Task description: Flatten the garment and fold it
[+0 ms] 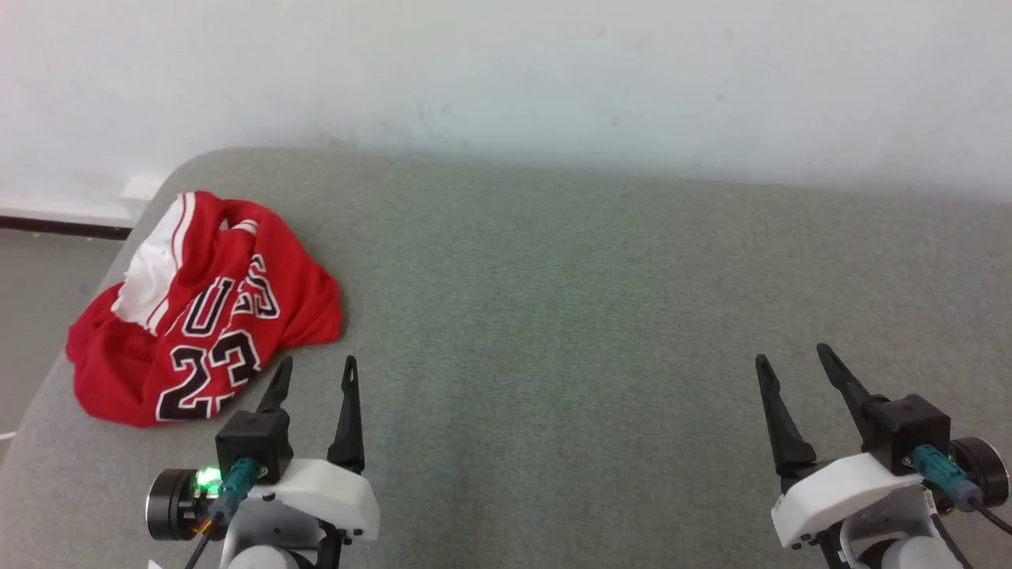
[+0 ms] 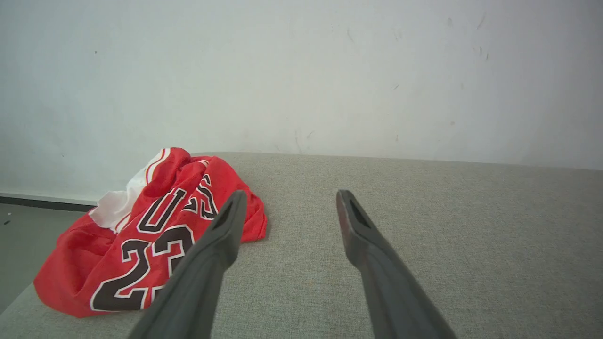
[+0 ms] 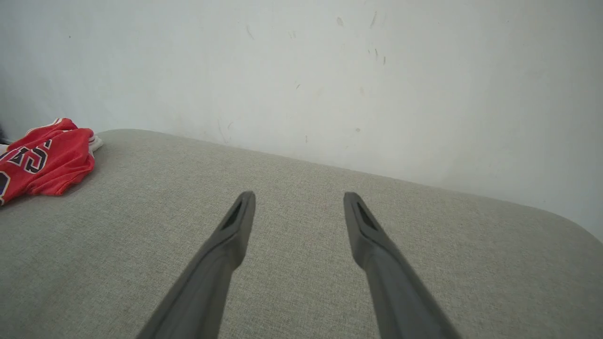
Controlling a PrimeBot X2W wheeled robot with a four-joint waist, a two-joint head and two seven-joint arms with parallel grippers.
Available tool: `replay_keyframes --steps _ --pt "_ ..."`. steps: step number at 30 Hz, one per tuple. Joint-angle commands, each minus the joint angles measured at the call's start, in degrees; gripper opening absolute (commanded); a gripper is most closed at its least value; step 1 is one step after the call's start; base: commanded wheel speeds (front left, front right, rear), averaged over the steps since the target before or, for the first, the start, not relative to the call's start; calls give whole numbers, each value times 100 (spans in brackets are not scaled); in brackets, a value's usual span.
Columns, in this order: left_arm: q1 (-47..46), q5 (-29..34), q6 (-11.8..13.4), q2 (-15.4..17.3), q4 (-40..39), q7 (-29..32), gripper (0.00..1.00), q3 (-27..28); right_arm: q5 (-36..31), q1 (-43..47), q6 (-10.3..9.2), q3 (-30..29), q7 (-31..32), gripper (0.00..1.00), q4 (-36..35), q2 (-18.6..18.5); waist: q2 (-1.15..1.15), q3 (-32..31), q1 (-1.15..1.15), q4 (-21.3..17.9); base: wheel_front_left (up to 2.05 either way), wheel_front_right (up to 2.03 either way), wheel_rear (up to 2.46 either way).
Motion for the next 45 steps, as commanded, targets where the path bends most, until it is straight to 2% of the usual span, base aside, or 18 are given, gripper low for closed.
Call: replay_keyframes --steps 1,16,45 --pt "-67 -48 61 27 42 -67 100 -16 55 -60 -4 -8 -60 100 27 8 0 -12 0 170 0 0 0" --pt "-59 -165 219 54 117 -247 100 -4 119 -100 -5 18 -226 100 147 11 0 -33 0 784 -1 -1 -1" --pt "83 -406 494 148 225 -594 100 102 213 -139 -8 106 -476 100 254 17 0 -46 0 1664 -1 -1 -1"
